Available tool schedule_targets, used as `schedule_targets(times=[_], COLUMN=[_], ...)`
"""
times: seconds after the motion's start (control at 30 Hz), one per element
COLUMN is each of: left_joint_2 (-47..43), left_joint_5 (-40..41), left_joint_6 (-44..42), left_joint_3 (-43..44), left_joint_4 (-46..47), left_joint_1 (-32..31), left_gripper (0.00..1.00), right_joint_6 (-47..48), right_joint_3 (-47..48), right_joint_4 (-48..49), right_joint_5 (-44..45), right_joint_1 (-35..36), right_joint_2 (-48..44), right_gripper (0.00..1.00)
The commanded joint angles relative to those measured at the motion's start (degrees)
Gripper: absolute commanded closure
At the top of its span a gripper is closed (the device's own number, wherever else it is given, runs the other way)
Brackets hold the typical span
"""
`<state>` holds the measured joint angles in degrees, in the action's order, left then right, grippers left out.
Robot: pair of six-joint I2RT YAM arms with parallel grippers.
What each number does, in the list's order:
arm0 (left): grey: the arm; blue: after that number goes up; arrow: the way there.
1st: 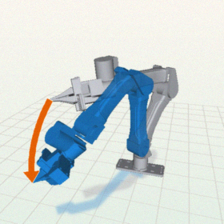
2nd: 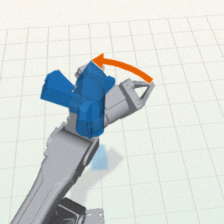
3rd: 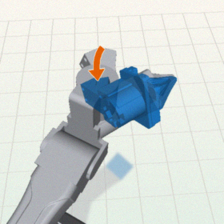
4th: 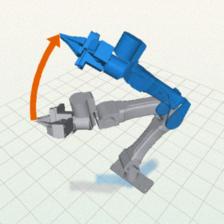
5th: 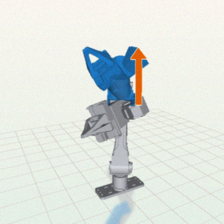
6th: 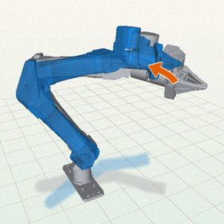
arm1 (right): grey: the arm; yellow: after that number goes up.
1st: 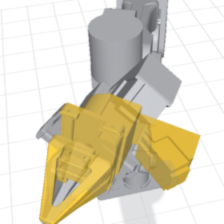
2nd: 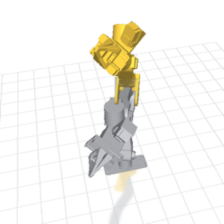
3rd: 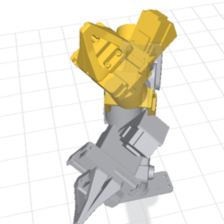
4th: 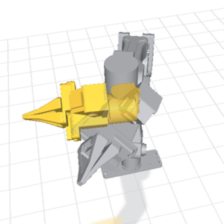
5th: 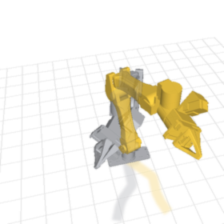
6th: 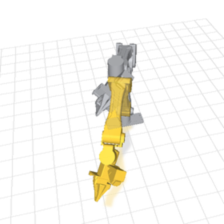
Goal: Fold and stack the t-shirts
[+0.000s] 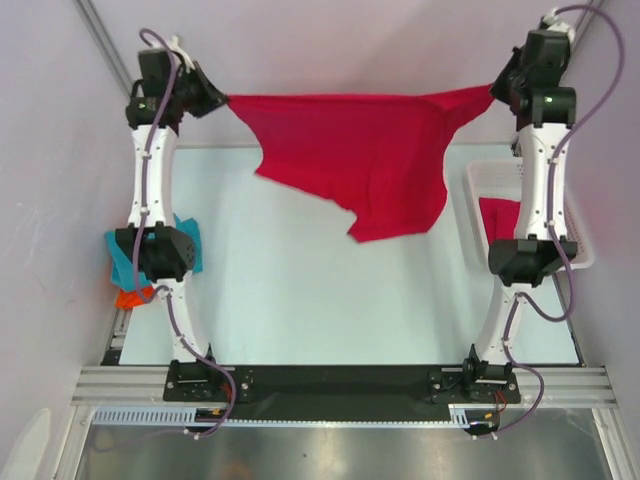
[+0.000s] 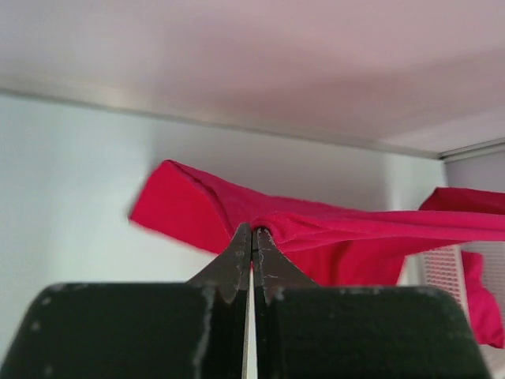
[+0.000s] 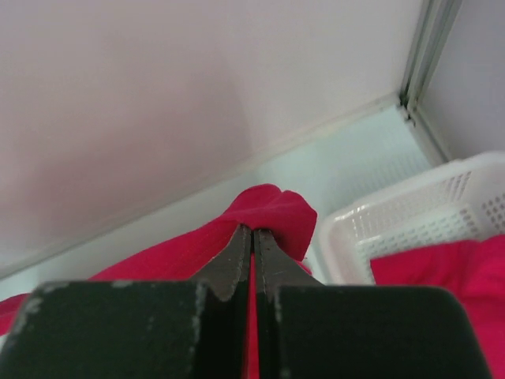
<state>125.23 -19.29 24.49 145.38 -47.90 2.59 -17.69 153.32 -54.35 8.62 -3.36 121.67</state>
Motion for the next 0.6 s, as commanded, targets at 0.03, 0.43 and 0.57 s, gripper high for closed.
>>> schedule_targets(times=[0.03, 0.43, 0.57], left_joint_2=[-16.8, -32.6, -37.9], left_joint_5=[-5.4, -12.7, -14.6], left_joint_6=[4.7, -3.6, -4.9], left_joint_3=[4.9, -48.2, -61.7], left_joint_4=[10.5, 14.7, 18.5], left_joint_1=[7.8, 7.7, 7.4], left_gripper=[1.00, 1.00, 1.00], right_joint_6=[3.9, 0.2, -2.1], right_joint_3=[3.4, -40.1, -58.0], right_joint_4=[9.5, -1.2, 2.7], right_joint_5=[6.4, -2.0, -2.0], right_joint_1=[-1.8, 3.2, 10.0], right_joint_2=[-17.3, -30.6, -41.5], right_gripper=[1.00, 1.00, 1.00])
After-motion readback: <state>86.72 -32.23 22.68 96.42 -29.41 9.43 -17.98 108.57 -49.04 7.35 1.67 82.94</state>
